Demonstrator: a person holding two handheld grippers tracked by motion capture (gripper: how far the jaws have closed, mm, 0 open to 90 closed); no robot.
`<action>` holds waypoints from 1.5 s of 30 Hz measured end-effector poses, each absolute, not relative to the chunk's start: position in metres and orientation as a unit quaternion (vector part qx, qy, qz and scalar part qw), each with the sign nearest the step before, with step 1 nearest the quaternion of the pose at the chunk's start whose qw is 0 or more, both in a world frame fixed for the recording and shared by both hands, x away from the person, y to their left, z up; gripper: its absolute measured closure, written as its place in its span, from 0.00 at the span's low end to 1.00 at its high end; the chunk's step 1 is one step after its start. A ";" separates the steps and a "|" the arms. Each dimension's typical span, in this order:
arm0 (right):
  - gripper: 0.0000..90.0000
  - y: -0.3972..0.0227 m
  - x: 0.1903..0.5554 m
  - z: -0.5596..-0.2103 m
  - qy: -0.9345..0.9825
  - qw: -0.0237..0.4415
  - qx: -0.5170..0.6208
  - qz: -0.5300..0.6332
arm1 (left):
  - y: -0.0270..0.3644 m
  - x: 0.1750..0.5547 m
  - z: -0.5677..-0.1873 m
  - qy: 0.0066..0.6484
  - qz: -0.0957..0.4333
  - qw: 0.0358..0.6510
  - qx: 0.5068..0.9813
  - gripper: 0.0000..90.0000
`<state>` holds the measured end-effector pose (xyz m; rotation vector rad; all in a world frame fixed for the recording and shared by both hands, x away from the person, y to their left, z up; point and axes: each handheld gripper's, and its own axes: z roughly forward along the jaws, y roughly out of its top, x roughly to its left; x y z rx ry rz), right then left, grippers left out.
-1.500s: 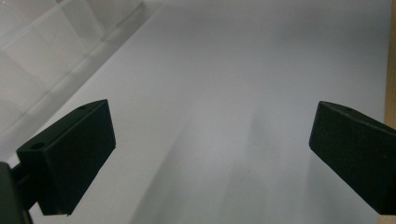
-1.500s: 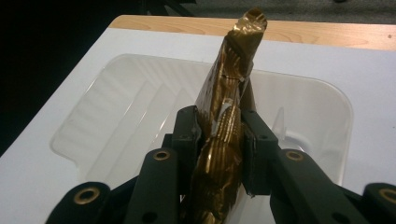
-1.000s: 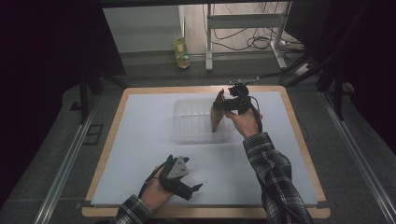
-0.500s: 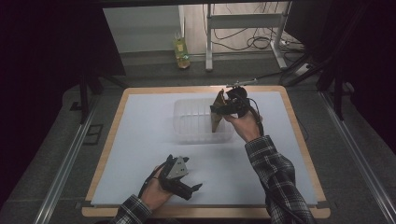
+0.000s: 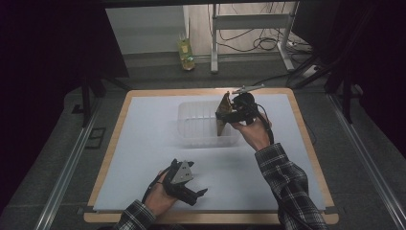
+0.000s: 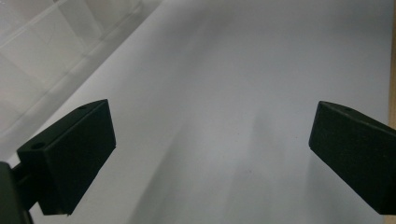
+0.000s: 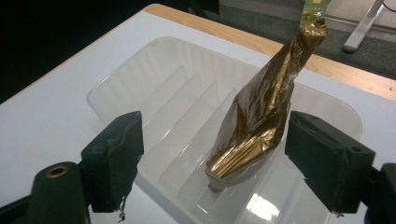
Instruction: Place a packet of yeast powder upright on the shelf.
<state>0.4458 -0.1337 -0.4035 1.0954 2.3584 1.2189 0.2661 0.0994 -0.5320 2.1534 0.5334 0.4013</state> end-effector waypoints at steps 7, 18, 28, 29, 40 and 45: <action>0.20 -0.136 0.439 -0.402 0.818 0.137 0.366 0.422 | 0.099 0.266 -0.532 0.213 0.162 0.431 0.862 0.00; 0.19 -0.139 0.425 -0.402 0.825 0.150 0.342 0.425 | 0.099 0.266 -0.532 0.210 0.167 0.429 0.863 0.00; 0.18 -0.140 0.410 -0.404 0.831 0.148 0.324 0.426 | 0.099 0.265 -0.532 0.208 0.173 0.429 0.862 0.00; 0.18 -0.140 0.409 -0.404 0.832 0.149 0.323 0.426 | 0.099 0.265 -0.532 0.208 0.173 0.429 0.862 0.00; 0.17 -0.142 0.399 -0.410 0.838 0.151 0.312 0.422 | 0.099 0.265 -0.532 0.205 0.173 0.429 0.862 0.00; 0.16 -0.143 0.394 -0.414 0.841 0.151 0.308 0.419 | 0.099 0.265 -0.532 0.204 0.174 0.429 0.863 0.00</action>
